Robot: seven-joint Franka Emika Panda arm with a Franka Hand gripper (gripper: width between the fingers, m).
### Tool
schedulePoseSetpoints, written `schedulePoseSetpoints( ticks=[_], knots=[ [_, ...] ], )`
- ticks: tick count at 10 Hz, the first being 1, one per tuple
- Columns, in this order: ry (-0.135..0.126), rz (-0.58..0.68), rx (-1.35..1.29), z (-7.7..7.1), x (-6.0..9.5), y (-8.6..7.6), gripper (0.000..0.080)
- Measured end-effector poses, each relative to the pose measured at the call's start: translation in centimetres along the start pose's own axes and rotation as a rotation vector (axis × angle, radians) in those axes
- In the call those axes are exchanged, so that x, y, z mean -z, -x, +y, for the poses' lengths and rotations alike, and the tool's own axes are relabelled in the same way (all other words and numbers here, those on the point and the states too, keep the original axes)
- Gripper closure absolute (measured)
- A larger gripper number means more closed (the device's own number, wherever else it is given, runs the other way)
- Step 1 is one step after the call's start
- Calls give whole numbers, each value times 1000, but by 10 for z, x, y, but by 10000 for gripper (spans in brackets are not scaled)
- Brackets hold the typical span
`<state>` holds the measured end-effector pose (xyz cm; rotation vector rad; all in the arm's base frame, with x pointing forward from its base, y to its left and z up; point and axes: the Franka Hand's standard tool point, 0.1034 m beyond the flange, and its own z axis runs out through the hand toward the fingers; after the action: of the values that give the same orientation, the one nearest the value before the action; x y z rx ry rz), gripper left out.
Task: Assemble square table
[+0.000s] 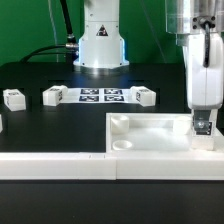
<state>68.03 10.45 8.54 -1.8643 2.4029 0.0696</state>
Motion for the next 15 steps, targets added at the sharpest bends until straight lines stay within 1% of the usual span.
schedulePoseSetpoints(
  ticks=[1,2,3,4,9,10,11,12,13,15],
  knots=[
    [-9,-15,16,5,16,11,150],
    [-9,-27,28,10,31,17,150],
    [-4,-33,37,10,40,18,150],
    [0,-33,35,9,41,16,150],
    [5,-28,51,10,36,16,150],
    [11,-11,144,12,30,13,150],
    [39,7,228,14,27,11,150],
    [51,33,319,13,27,14,150],
    [52,35,340,16,27,19,150],
    [51,35,339,16,26,19,150]
  ],
)
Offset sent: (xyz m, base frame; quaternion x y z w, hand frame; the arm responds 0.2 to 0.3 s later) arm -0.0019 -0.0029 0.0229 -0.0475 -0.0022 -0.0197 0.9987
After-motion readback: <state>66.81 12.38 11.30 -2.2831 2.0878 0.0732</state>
